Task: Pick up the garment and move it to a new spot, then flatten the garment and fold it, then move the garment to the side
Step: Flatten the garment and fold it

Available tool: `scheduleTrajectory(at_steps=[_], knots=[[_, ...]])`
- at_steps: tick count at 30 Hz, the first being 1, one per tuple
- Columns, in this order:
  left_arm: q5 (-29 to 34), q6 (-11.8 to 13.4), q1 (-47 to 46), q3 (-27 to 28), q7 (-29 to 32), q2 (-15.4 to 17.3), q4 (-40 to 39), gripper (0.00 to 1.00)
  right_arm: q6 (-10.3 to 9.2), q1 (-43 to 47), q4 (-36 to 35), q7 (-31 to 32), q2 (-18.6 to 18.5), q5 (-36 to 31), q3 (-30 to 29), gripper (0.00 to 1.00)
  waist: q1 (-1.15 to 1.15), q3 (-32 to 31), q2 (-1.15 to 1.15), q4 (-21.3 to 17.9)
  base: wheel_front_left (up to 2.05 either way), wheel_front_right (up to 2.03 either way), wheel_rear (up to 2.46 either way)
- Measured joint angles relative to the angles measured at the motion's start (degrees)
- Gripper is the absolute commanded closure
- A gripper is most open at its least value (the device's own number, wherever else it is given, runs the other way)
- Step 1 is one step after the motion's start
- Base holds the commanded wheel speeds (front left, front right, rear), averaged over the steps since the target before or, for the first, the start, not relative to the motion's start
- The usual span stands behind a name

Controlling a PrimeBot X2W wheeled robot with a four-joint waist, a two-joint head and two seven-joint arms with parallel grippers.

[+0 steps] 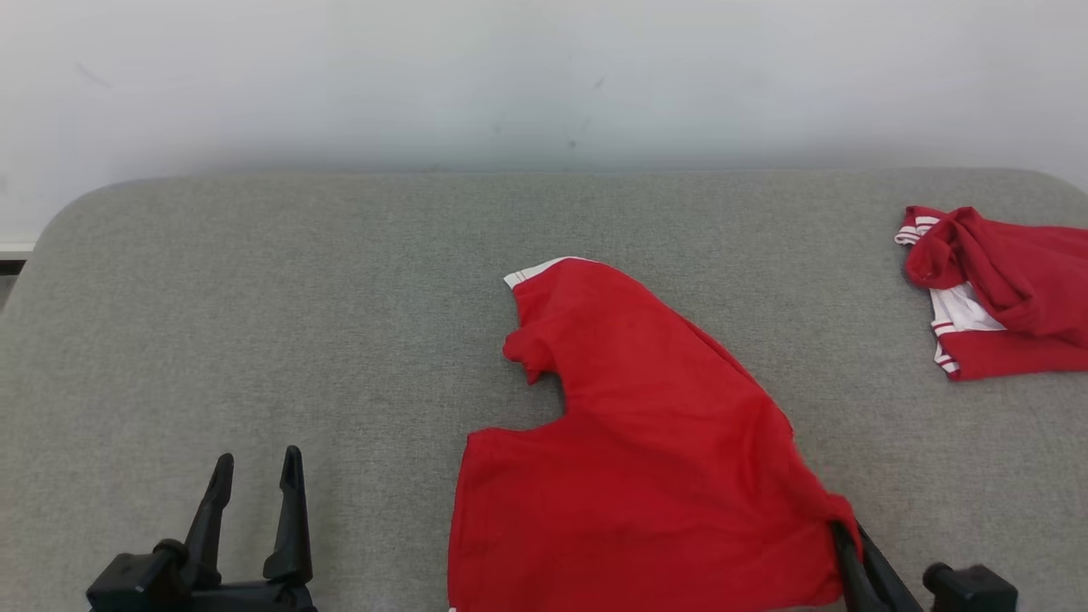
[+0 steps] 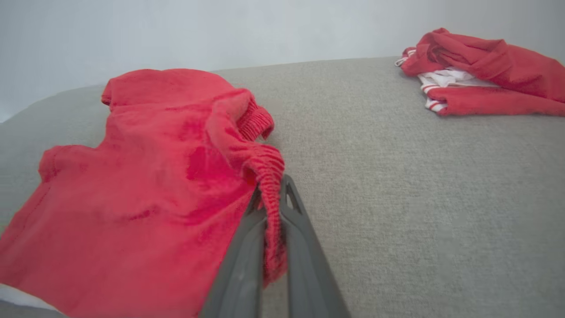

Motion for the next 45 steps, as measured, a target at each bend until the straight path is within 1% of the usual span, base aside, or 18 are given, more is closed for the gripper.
scheduleTrajectory(at_steps=[3,6,11,16,21,24,26,27,32,35,38,41,45], knots=[[-0.1,0.0,0.0,-0.2,0.0,0.0,0.1,0.00,0.00,-2.5,-1.6,1.3,0.0,-0.2,1.9,1.00,0.00,-0.1,0.00,0.8,0.00,0.00,0.00],[-0.1,0.0,-0.1,-0.7,0.0,0.0,0.3,0.00,0.01,-7.0,-1.7,2.3,-0.5,-0.6,3.6,1.00,0.00,0.0,0.00,1.8,0.00,0.00,0.00],[-0.5,0.0,-1.4,-1.3,0.0,0.0,1.0,0.00,0.01,-16.4,2.4,3.8,-0.6,-1.2,5.4,1.00,0.00,0.4,0.00,4.1,0.00,0.00,0.00],[-1.7,0.0,-2.5,-2.5,0.0,0.0,1.3,0.00,0.01,-25.8,11.0,4.6,0.6,-2.4,6.4,1.00,0.00,1.4,0.00,6.7,0.00,0.00,0.00],[-2.3,0.0,-3.6,-3.5,0.0,0.0,1.6,0.00,0.01,-33.2,23.5,3.6,1.7,-3.6,6.9,1.00,0.00,3.0,0.00,9.0,0.00,0.00,0.00],[-2.5,0.0,-3.9,-3.8,0.0,0.0,1.8,0.00,0.01,-35.9,30.2,1.9,2.4,-3.8,7.4,1.00,0.01,4.0,0.00,9.9,0.00,0.00,0.00],[-2.5,0.0,-4.0,-3.7,0.0,0.0,2.0,0.00,0.01,-37.0,33.2,0.1,3.0,-3.8,7.9,0.40,0.01,4.5,0.00,10.1,0.00,0.00,0.00],[-2.5,0.0,-4.0,-3.5,0.0,0.0,2.1,0.00,0.01,-37.5,34.3,-0.7,3.3,-3.6,8.3,0.00,0.01,4.6,0.00,10.1,0.00,0.00,0.00],[-2.1,0.0,-4.0,-3.0,0.0,0.0,2.2,0.00,0.01,-38.0,36.6,-3.4,3.8,-2.4,9.6,0.00,0.01,4.6,0.00,9.1,0.00,0.00,0.00],[-1.9,0.0,-4.0,-2.6,0.0,0.0,2.2,0.00,0.01,-37.5,35.4,-4.4,3.7,-1.0,10.7,0.00,0.01,4.0,0.00,7.9,0.00,0.00,0.00],[-1.5,0.0,-3.6,-2.1,0.0,0.0,2.0,0.00,0.01,-34.9,31.8,-4.6,3.2,0.7,11.6,0.00,0.00,3.2,0.00,6.5,0.00,0.00,0.00],[-1.4,0.0,-3.0,-1.5,0.0,0.0,2.0,0.00,0.01,-31.0,25.5,-4.7,1.9,1.6,11.8,0.00,0.00,2.4,0.00,5.0,0.00,0.00,0.00],[-1.1,0.0,-2.1,-0.7,0.0,0.0,1.4,0.00,0.01,-24.8,17.4,-4.7,0.3,2.0,10.4,0.00,0.00,1.5,0.00,2.9,0.00,0.00,0.00]])
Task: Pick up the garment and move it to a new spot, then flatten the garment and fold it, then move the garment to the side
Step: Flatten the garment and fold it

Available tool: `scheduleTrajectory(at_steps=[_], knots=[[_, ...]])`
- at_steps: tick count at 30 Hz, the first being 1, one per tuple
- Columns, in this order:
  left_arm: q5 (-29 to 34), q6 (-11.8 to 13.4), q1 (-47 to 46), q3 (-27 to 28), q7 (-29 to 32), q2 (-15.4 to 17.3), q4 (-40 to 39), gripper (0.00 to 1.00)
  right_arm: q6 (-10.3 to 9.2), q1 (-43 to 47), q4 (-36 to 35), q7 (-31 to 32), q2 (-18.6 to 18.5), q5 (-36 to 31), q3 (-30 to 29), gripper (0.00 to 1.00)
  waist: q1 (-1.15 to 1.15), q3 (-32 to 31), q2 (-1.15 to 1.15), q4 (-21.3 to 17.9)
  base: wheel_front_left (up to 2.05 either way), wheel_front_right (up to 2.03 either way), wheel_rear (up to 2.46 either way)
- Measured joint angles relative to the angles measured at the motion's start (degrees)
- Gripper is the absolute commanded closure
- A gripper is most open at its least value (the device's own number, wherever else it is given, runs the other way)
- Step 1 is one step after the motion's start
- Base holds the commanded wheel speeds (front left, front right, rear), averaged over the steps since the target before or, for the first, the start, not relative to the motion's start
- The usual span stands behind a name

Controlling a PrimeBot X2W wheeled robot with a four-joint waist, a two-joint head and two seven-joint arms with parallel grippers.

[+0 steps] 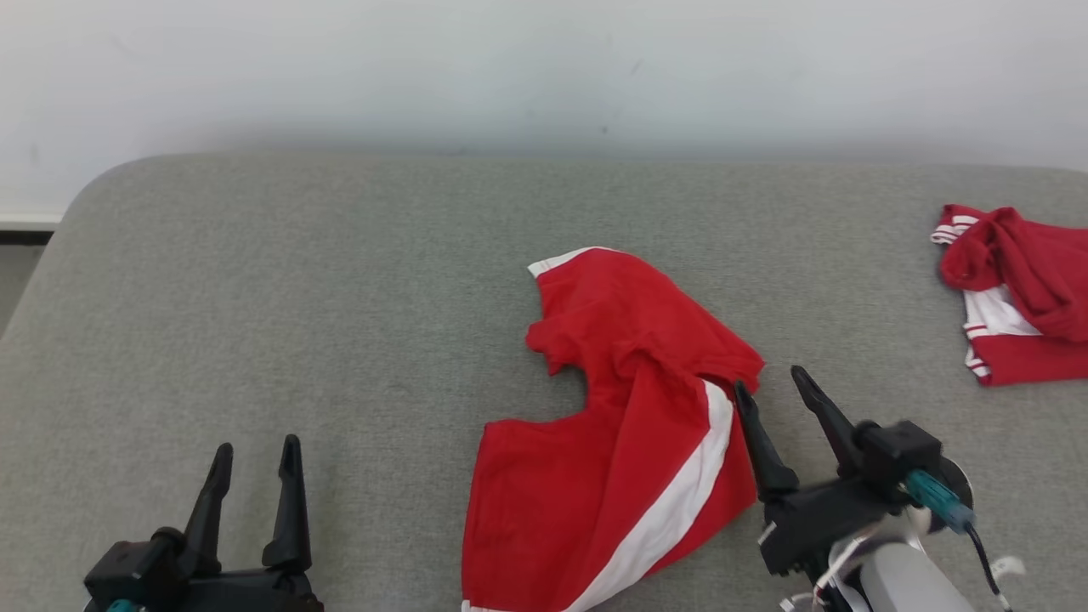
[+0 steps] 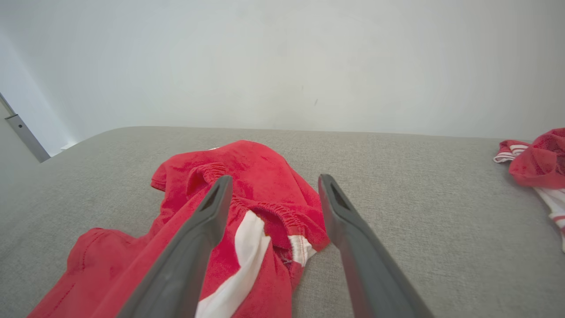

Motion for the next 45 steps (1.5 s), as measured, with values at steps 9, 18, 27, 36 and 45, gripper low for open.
scheduleTrajectory(at_steps=[9,18,27,36,45], knots=[[1.3,0.0,2.1,2.6,0.0,0.0,-0.7,0.00,0.00,12.4,-13.5,0.0,-0.8,-1.5,-7.0,0.00,0.00,-2.2,0.00,-3.8,0.00,0.00,0.00],[1.8,0.0,3.8,2.8,0.0,0.0,-1.4,0.00,0.00,21.3,-20.6,0.0,1.5,-3.3,-10.8,0.00,-0.01,-4.2,0.00,-5.3,0.00,0.00,0.00],[2.0,0.0,4.0,2.3,0.0,0.0,-1.5,0.00,0.00,21.9,-21.1,0.3,2.4,-3.8,-10.1,0.00,-0.01,-4.8,-0.01,-4.4,0.00,0.00,0.00],[1.7,0.0,3.7,0.5,0.0,0.0,-1.1,0.00,-0.01,14.2,-15.0,3.4,0.8,-4.4,-6.9,0.00,0.00,-4.1,0.00,-2.5,0.00,0.00,0.00],[1.0,0.0,2.0,-1.1,0.0,0.0,-0.2,0.00,0.00,6.4,-2.0,4.8,0.6,-4.7,-4.1,0.00,0.00,-2.8,0.00,2.0,0.00,0.00,0.00]])
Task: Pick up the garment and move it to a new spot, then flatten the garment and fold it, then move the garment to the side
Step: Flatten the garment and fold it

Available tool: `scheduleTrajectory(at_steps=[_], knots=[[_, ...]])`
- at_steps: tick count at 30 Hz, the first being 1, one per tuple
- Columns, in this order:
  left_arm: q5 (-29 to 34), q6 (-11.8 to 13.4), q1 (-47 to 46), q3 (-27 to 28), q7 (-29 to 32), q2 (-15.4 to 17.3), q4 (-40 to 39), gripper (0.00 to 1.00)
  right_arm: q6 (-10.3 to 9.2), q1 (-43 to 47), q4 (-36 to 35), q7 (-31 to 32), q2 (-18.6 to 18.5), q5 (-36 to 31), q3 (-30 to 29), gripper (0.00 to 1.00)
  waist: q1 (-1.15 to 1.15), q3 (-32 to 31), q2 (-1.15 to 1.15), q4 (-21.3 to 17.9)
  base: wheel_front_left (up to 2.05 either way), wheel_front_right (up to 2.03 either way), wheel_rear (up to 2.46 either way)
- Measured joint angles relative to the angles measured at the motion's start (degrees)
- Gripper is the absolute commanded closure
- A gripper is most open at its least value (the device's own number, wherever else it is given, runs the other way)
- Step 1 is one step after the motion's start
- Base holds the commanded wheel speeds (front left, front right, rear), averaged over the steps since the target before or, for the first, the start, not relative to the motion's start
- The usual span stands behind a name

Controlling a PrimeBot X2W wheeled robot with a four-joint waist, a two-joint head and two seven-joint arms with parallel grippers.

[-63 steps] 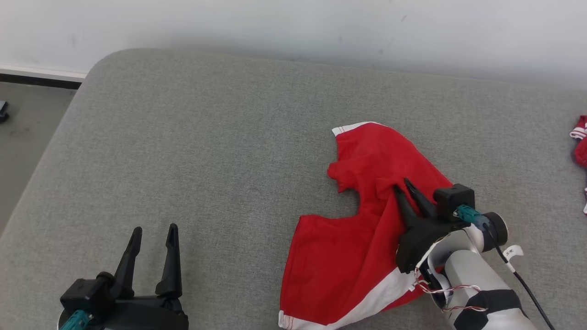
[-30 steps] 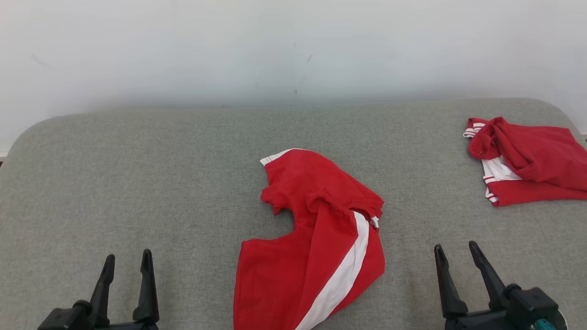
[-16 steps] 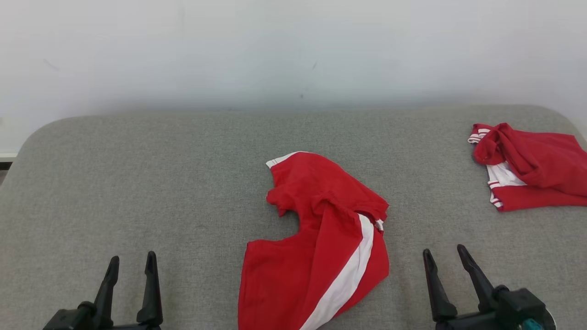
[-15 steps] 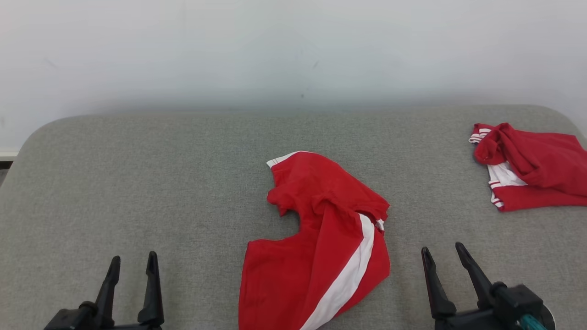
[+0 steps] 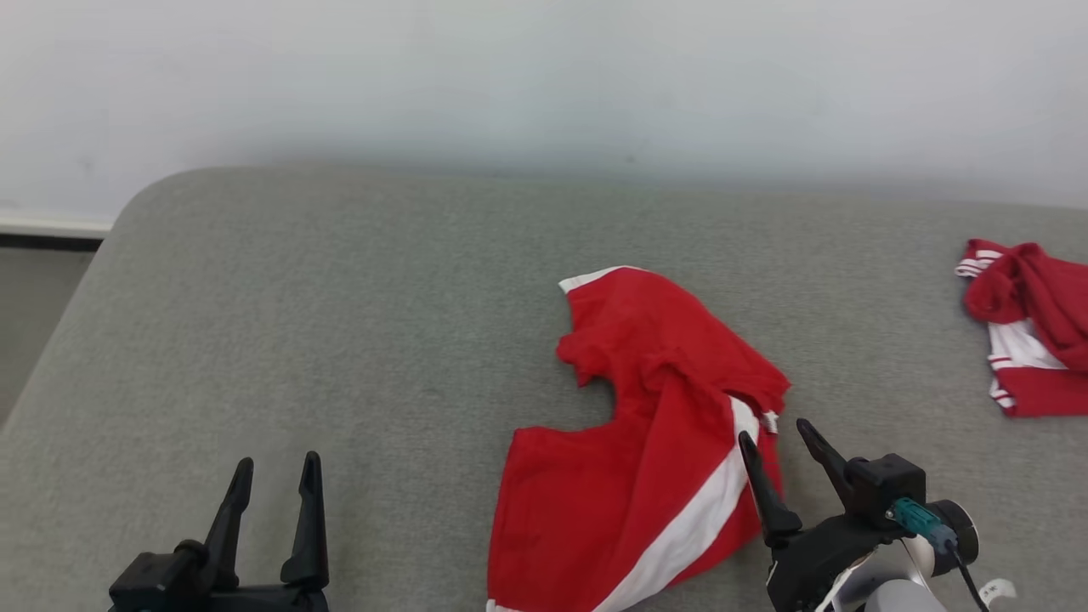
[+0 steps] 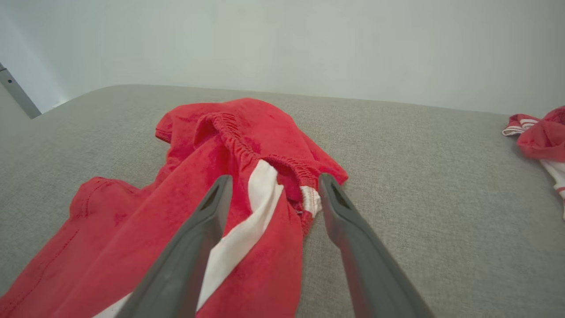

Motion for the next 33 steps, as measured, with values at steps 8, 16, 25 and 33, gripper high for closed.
scheduleTrajectory(at_steps=[8,16,25,33], knots=[[-0.6,0.0,-0.5,-0.4,0.0,0.0,0.1,0.00,0.00,-4.0,9.2,-2.6,0.6,0.6,0.3,1.00,0.01,2.7,0.00,2.9,0.00,0.00,0.00],[-0.9,0.0,-0.5,-0.2,0.0,0.0,0.6,0.00,0.00,0.9,4.4,-4.8,1.4,1.8,-1.1,1.00,0.00,3.3,0.00,0.9,0.00,0.00,0.00],[-1.0,0.0,-0.5,-0.5,0.0,0.0,0.1,0.00,0.00,13.5,-10.7,-4.8,2.4,1.6,-4.9,1.00,0.00,3.8,0.00,-3.8,0.00,0.00,0.00],[-1.0,0.0,-0.7,-0.2,0.0,0.0,0.2,0.00,0.00,15.9,-14.0,-4.5,3.3,1.6,-5.9,0.00,0.00,4.6,0.00,-6.3,0.00,0.00,0.00]])
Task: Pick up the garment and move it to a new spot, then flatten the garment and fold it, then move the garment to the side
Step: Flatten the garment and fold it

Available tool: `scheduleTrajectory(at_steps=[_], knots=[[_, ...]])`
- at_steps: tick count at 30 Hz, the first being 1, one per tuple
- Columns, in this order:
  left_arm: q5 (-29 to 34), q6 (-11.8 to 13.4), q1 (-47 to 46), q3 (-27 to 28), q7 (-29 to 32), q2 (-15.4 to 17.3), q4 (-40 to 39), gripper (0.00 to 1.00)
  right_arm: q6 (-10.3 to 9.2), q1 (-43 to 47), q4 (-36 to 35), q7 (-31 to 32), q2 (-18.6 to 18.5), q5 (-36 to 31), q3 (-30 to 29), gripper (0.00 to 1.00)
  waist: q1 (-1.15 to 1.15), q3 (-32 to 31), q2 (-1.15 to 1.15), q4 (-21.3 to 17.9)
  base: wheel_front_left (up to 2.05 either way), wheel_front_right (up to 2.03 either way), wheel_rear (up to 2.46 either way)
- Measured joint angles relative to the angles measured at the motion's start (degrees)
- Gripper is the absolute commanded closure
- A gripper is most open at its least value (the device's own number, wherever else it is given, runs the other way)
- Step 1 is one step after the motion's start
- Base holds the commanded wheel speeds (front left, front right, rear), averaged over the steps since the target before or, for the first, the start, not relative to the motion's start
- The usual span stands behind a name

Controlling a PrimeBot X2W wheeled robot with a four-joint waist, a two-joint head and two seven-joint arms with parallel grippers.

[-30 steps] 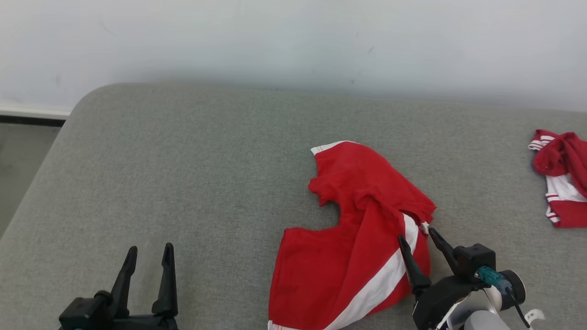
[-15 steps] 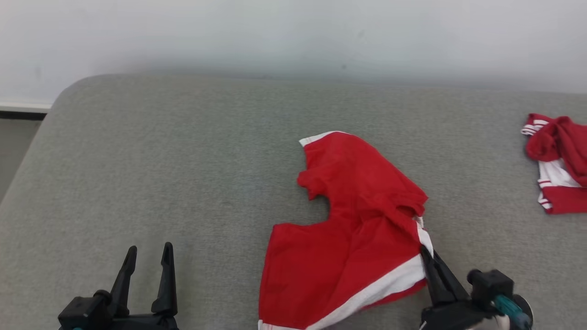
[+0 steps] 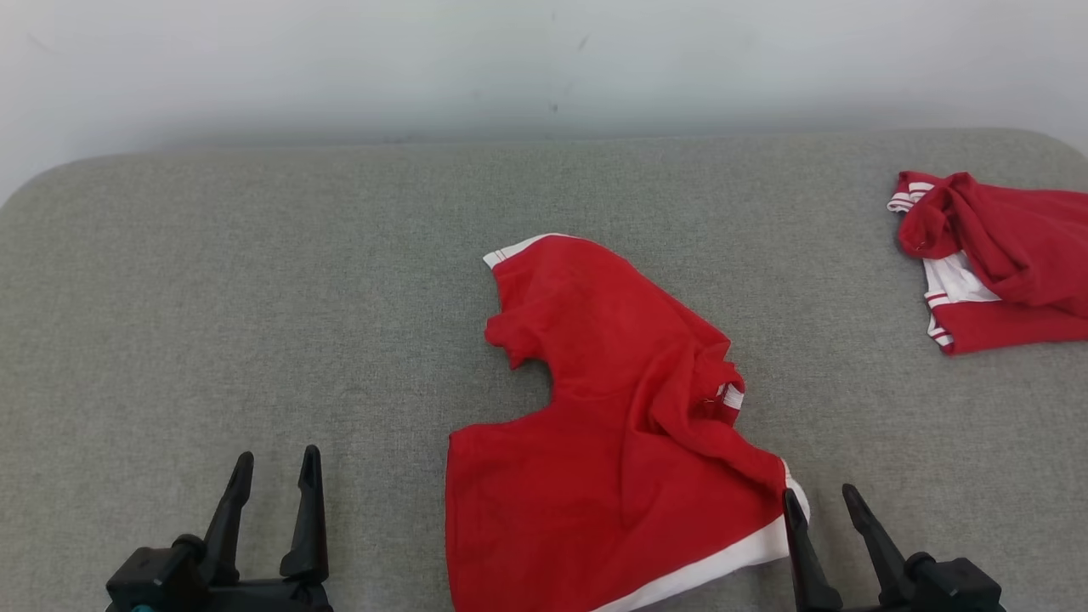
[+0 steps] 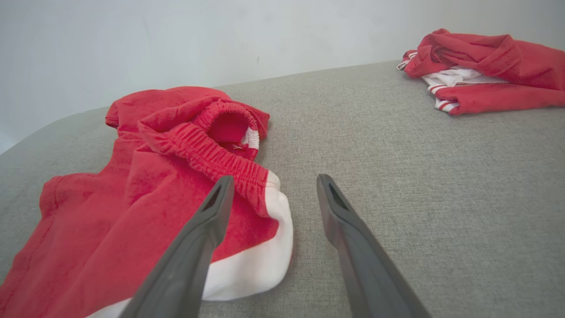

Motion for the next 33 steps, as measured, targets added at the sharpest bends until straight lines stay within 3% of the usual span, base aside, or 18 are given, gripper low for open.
scheduleTrajectory(at_steps=[15,23,33], knots=[[1.1,0.0,1.2,1.7,0.0,0.0,-0.8,0.00,0.00,-0.5,-12.1,-0.3,0.4,-1.9,-1.6,0.00,0.00,-2.8,0.00,-0.3,0.00,0.00,0.00],[1.6,0.0,2.4,1.5,0.0,0.0,-1.3,0.00,0.00,0.9,-13.7,-0.3,0.9,-2.6,-1.6,0.00,0.00,-4.1,0.00,0.0,0.00,0.00,0.00],[2.1,0.0,3.6,-11.8,0.0,0.4,3.4,0.00,0.00,0.8,-12.9,-0.3,1.2,-2.8,-1.0,0.00,-0.01,-3.8,0.00,-0.2,0.00,0.00,0.00]])
